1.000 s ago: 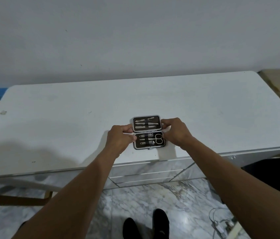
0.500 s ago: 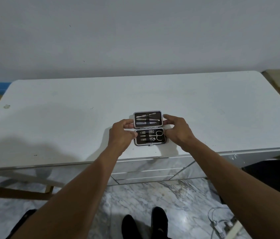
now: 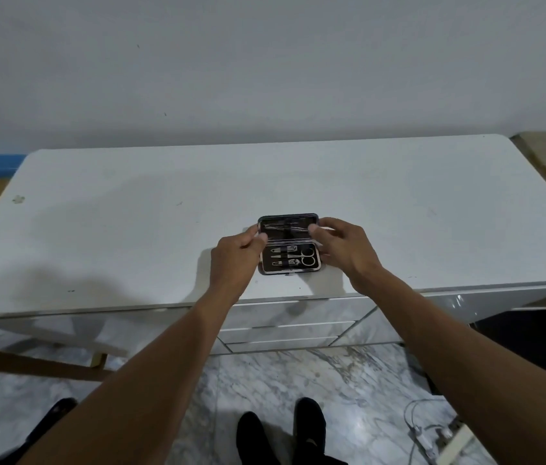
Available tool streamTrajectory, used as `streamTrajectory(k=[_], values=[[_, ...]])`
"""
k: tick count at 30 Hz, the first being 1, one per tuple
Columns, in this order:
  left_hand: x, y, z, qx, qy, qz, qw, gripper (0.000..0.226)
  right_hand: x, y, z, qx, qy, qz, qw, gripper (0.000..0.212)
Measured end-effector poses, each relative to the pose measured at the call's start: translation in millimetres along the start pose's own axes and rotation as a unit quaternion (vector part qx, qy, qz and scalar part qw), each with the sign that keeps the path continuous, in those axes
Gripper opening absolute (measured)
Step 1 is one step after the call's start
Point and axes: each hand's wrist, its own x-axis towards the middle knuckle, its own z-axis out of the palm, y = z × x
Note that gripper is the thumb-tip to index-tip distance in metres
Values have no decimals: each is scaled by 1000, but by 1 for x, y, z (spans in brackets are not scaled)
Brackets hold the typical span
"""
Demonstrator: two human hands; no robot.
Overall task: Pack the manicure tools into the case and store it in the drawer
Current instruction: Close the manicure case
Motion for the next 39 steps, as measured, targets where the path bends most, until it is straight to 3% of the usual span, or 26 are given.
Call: streamTrajectory(k=[4, 7, 10, 15, 24, 34, 39], values=[[-9, 2, 0, -61, 21, -31, 997, 42, -4, 2, 2, 0, 56, 11, 998, 50], [-20, -3, -1, -56, 7, -21, 998, 25, -11, 9, 1, -46, 56, -21, 997, 33], [-26, -8, -2, -7, -7, 10, 1000, 29, -20, 14, 0, -119, 35, -59, 991, 17], [-27, -11, -1, 86, -3, 59, 995, 38, -20, 18, 2, -179, 24, -81, 980, 33], [-27, -13, 7, 248, 10, 143, 958, 31, -19, 22, 4, -255, 26, -135, 957, 32], [-30, -11, 17, 319, 34, 130, 938, 32, -18, 23, 6, -290, 23, -161, 943, 26], [-45, -7, 17, 336, 33, 128, 933, 45, -28, 23, 0, -296, 14, -173, 939, 35]])
